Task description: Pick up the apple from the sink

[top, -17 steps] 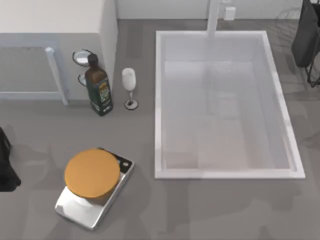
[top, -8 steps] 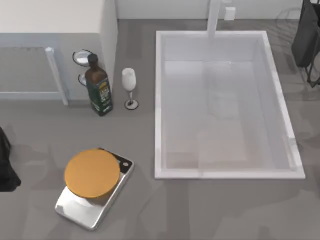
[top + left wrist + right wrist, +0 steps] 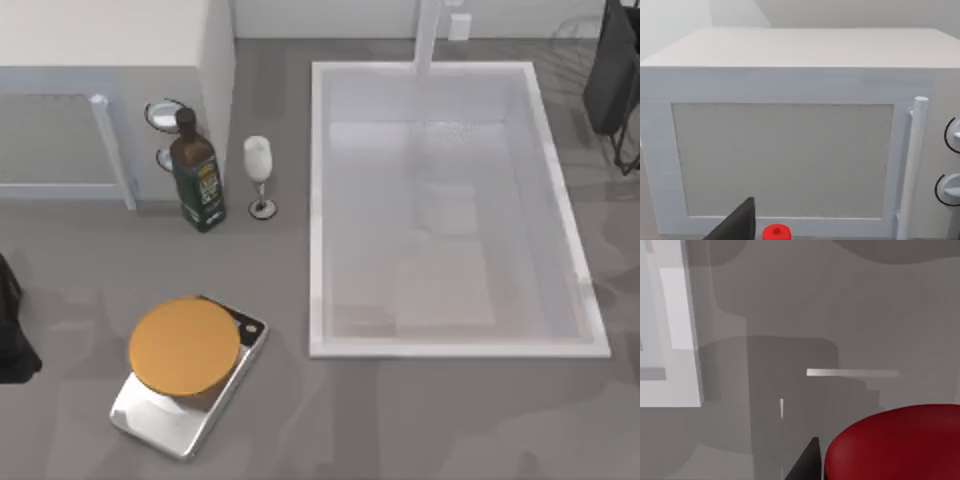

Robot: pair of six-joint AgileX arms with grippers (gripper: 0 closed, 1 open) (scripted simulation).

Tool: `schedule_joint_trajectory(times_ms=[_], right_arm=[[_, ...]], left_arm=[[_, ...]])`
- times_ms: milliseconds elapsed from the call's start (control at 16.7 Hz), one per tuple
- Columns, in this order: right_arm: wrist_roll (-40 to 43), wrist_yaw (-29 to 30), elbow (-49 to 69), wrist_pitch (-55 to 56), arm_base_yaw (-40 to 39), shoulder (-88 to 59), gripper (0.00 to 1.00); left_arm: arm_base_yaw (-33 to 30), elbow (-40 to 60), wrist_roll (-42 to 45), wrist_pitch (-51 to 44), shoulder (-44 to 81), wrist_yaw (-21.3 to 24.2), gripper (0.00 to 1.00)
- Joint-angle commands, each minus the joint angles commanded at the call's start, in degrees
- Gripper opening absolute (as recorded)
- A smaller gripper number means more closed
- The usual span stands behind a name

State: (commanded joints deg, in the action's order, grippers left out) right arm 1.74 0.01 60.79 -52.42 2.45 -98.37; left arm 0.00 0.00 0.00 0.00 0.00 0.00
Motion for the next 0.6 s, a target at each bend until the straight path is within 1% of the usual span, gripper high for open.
schedule_joint_trajectory(times_ms=[600], right_arm=[[0.0, 0.0, 0.0, 0.0, 0.0, 0.0, 0.9]], left_arm=[[0.0, 0.0, 0.0, 0.0, 0.0, 0.0, 1.0]])
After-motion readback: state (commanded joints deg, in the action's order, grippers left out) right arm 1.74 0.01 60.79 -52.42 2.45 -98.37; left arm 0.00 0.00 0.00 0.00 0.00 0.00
